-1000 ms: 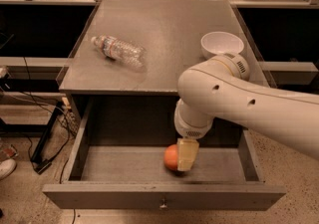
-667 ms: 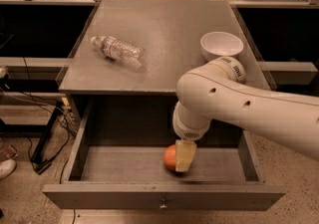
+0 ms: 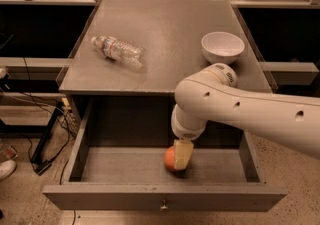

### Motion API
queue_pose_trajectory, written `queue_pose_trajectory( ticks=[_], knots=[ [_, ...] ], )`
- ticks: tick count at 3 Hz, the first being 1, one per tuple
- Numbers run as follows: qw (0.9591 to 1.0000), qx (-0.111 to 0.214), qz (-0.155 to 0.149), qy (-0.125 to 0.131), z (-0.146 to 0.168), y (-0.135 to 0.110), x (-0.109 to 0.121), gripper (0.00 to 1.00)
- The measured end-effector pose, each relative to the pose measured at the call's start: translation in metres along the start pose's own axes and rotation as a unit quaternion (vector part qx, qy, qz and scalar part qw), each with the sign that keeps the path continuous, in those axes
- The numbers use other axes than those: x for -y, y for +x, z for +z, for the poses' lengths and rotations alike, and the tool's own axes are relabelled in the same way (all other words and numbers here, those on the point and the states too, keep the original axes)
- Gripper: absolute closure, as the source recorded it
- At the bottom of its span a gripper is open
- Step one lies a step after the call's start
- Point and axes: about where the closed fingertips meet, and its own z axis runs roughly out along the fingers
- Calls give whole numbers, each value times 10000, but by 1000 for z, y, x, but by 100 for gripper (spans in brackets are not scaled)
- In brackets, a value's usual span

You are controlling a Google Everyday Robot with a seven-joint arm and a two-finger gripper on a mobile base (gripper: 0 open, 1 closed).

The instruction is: Pick orange from top drawer and place on counter

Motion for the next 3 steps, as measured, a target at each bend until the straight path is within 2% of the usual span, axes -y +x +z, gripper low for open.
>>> queue_pose_trajectory(
  ticks=[3],
  knots=[
    [9997,59,126,-210,12,9,-12,0]
  ],
)
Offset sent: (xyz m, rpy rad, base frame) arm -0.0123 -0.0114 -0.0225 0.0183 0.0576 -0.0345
